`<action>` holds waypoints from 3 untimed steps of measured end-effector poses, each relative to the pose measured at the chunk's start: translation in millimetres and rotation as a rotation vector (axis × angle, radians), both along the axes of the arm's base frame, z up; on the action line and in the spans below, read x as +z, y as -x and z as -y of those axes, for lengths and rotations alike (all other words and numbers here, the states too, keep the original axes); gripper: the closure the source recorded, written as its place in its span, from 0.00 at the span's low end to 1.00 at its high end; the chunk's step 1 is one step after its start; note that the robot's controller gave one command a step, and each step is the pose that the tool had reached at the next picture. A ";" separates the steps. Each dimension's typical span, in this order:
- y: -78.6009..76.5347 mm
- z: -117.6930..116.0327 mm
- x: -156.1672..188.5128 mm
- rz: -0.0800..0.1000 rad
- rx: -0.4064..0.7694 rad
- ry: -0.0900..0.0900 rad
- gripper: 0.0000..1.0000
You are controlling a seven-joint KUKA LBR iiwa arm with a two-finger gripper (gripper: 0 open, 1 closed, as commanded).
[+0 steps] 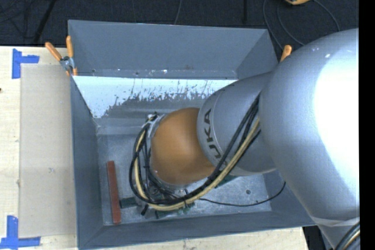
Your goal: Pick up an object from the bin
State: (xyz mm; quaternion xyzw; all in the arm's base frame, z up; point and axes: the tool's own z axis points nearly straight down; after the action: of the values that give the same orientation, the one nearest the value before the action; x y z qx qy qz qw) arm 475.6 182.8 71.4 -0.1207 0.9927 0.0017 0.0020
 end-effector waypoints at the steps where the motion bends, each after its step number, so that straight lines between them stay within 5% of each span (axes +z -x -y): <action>1: 5.0 -0.6 38.9 -0.013 -0.012 0.007 1.00; 2: 1.9 -5.3 82.7 0.002 -0.025 0.001 1.00; 3: -21.1 5.3 122.8 -0.004 -0.063 0.003 0.00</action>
Offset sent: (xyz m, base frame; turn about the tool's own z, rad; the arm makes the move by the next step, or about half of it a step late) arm 0.0345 -0.0226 0.1401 0.0177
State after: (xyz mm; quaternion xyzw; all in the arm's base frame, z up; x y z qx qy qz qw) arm 496.7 177.5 194.2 -0.0893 0.9960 0.0002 0.0001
